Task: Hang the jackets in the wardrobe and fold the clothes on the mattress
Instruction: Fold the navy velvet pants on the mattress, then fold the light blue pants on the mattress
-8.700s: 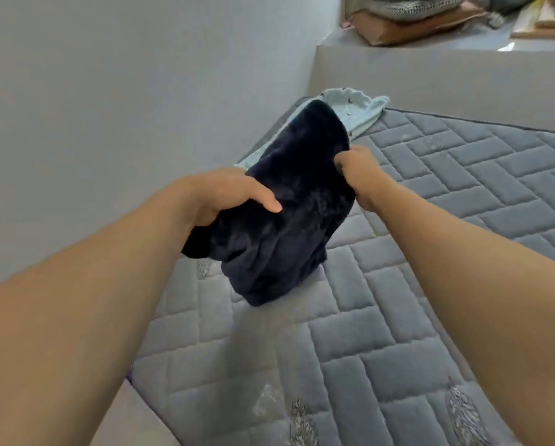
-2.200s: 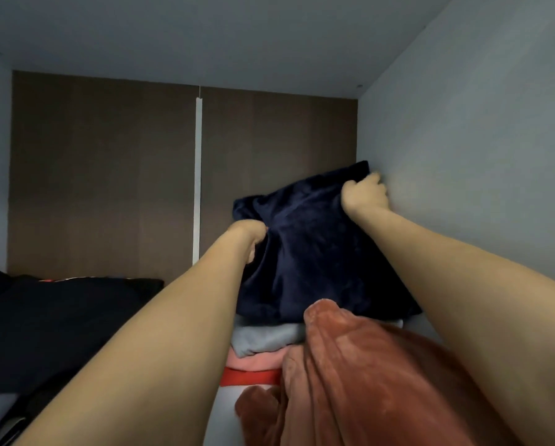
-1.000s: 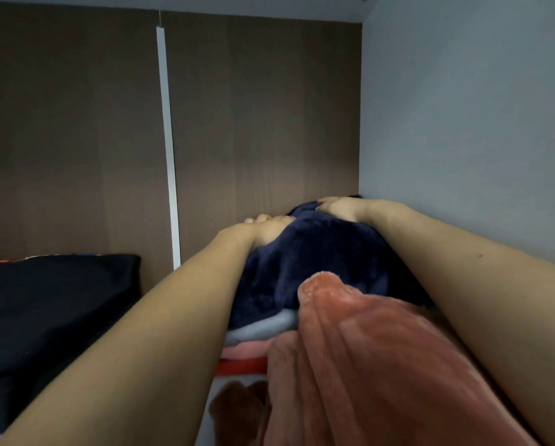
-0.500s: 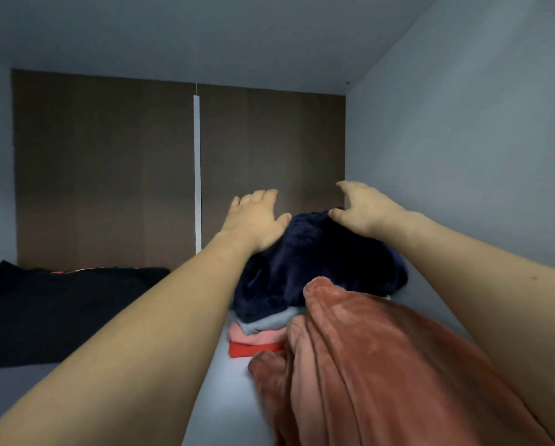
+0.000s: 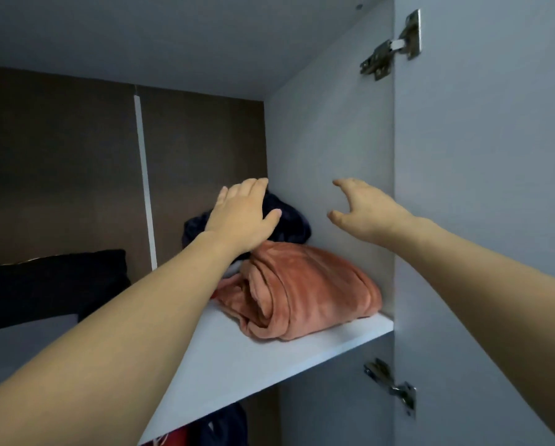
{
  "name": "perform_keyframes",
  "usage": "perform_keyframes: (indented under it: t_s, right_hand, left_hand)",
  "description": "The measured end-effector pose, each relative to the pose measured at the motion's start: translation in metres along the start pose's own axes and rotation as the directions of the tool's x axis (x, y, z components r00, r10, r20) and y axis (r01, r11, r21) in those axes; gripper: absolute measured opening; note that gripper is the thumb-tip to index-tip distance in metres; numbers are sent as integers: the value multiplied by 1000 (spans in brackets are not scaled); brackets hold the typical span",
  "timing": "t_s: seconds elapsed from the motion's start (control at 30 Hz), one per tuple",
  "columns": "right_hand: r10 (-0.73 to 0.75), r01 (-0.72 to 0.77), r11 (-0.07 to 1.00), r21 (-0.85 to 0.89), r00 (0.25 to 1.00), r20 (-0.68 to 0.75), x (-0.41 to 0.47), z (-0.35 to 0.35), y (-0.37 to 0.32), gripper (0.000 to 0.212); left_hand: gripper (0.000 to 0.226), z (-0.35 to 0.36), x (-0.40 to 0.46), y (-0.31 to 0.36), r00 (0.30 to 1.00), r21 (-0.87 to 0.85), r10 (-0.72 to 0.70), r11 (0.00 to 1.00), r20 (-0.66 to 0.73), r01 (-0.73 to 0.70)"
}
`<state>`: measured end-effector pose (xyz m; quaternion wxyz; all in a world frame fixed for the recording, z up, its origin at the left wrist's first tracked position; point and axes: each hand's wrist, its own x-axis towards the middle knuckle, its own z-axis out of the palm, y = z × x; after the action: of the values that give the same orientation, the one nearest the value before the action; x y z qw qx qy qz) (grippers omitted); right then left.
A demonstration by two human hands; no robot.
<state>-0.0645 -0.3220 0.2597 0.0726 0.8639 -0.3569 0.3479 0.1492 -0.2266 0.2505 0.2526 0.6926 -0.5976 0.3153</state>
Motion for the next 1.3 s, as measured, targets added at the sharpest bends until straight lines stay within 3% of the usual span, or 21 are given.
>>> perform_keyframes:
  t_s: [0.17, 0.27, 0.4, 0.6, 0.7, 0.93, 1.17, 1.3]
  right_hand:
    - [62, -66, 996, -61, 996, -64, -77, -74, 29, 68]
    - [-5, 0, 989, -149, 999, -33, -125, -105, 39, 67]
    - [-148, 124, 947, -296, 987, -59, -193, -136, 49, 63]
    - [-226, 128, 866, -484, 963, -149, -320, -205, 97, 54]
    - [-131, 3, 869, -494, 965, -226, -373, -239, 128, 53]
    - [119, -275, 838, -470, 935, -334, -502, -329, 202, 58]
    - [382, -532, 672, -515, 845, -373, -652, -423, 296, 63]
    - [515, -657, 573, -490, 754, -408, -725, -457, 356, 63]
  left_hand:
    - [67, -32, -21, 83, 995, -35, 89, 995, -53, -91]
    - [67, -55, -39, 141, 977, -78, 173, 980, -120, -183]
    - [70, -78, -80, 200, 881, 36, 391, 917, -266, -397]
    - [68, -89, -122, 303, 748, -137, 464, 800, -476, -584]
    - [68, -98, -133, 369, 679, -157, 477, 743, -559, -651]
    - [70, -120, -173, 553, 688, -290, 516, 651, -510, -702]
    - [73, -104, -201, 734, 711, -353, 591, 618, -381, -703]
    - [71, -83, -215, 841, 674, -400, 645, 546, -360, -736]
